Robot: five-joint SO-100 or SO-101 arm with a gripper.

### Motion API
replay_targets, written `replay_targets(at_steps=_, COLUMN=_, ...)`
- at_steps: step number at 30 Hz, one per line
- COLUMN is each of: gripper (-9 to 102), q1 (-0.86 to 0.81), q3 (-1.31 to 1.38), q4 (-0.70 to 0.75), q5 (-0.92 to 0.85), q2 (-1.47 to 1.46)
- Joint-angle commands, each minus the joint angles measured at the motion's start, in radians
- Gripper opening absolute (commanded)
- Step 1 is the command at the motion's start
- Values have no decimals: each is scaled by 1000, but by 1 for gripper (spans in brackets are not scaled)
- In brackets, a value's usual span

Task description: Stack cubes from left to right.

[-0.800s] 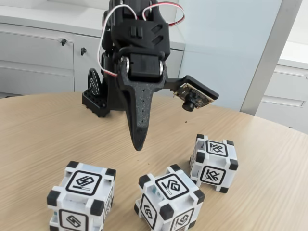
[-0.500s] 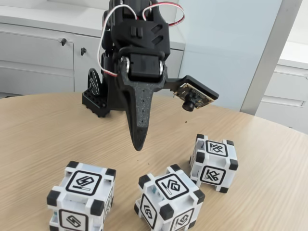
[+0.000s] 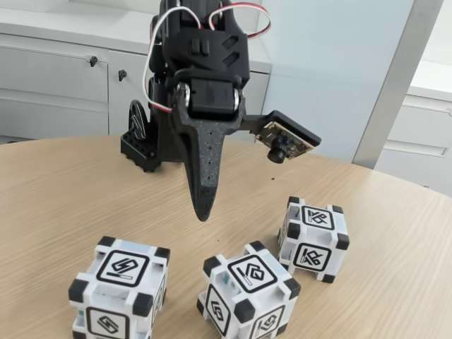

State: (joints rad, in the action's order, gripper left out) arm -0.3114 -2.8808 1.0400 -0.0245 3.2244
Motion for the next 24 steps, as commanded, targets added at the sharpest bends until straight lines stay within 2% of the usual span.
replay_targets(at_steps=1, gripper=0, q1=-8, q3=8, q4=-8, q5=3, q2=58)
replay_targets(at_steps=14, gripper=0, q1=-8, q3=8, q4=-8, q5=14, q2=58)
replay_targets(at_steps=18, gripper=0, q1=-8, q3=8, q4=-9, q5=-91, q2=58)
replay_targets(at_steps=24, gripper=0, q1=-5, q3=29, q4=-8, q5=-6, q2=58)
